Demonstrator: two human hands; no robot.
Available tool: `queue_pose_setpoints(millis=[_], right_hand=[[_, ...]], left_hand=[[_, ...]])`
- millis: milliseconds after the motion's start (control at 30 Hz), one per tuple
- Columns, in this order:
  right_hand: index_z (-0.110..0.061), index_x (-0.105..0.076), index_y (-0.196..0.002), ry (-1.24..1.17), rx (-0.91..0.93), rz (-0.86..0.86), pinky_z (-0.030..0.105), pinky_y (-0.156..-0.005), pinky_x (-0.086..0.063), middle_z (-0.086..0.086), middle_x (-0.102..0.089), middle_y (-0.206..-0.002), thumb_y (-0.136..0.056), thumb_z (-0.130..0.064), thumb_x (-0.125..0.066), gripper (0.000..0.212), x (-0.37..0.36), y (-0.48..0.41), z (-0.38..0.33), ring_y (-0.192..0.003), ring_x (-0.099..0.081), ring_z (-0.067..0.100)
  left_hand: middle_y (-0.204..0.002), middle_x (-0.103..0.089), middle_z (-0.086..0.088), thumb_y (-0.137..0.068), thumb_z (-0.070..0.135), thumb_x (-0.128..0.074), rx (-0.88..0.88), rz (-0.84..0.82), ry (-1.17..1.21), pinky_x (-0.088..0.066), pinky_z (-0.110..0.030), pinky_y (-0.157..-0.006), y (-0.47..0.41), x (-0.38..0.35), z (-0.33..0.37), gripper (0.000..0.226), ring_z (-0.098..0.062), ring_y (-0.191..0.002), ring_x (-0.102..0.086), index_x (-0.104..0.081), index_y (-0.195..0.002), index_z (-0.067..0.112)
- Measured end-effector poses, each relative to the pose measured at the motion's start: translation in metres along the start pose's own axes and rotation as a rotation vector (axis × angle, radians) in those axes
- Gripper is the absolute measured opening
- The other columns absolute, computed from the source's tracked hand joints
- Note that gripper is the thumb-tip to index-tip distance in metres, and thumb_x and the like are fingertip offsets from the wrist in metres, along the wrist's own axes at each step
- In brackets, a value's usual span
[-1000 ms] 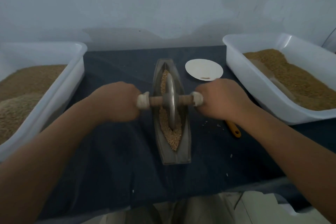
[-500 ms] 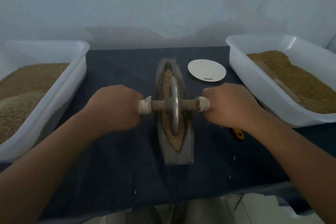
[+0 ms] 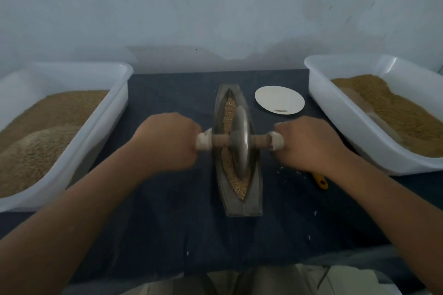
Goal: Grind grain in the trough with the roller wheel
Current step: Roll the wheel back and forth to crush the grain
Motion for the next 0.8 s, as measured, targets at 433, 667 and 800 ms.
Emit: queue_pose_setpoints(millis=[433, 667, 800], right_hand=[[-0.021, -0.055, -0.071, -0.014, -0.171, -0.038, 0.032, -0.058, -0.043, -0.004, -0.057, -0.067, -0.087, -0.034, -0.054, 0.021, -0.014, -0.075, 0.021, -0.064, -0.057, 0.021], [-0.034, -0.045, -0.057, -0.065, 0.01, -0.022, 0.022, -0.041, -0.027, -0.015, -0.037, -0.047, -0.069, -0.056, -0.046, 0.025, 0.007, 0.014, 0.001, -0.044, -0.035, -0.002], [-0.031, -0.05, -0.06, -0.003, -0.007, -0.09, 0.027, -0.046, -0.037, -0.01, -0.051, -0.055, -0.078, -0.052, -0.055, 0.029, -0.007, -0.024, 0.005, -0.051, -0.05, 0.008]], left_hand=[[-0.076, -0.062, 0.004, -0.078, 0.054, -0.058, 0.184, -0.062, 0.028, -0.05, -0.035, -0.066, -0.077, 0.001, -0.027, 0.032, -0.024, -0.07, -0.061, -0.057, -0.071, 0.023], [-0.059, -0.054, 0.012, -0.07, 0.05, -0.052, 0.037, -0.059, 0.04, -0.032, -0.025, -0.048, 0.014, -0.004, 0.0, 0.02, -0.008, -0.053, -0.05, -0.053, -0.064, 0.031], [-0.064, -0.058, 0.011, -0.073, 0.05, -0.054, 0.142, -0.11, 0.115, -0.038, -0.027, -0.052, -0.008, -0.023, -0.016, 0.023, -0.012, -0.059, -0.055, -0.055, -0.066, 0.028]])
Point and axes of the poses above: each hand's wrist, its own y-axis away from the middle knuckle, its own x-axis out of the back of the hand, z = x × y, the point moved 10 cm from there along -y, towards the middle knuckle
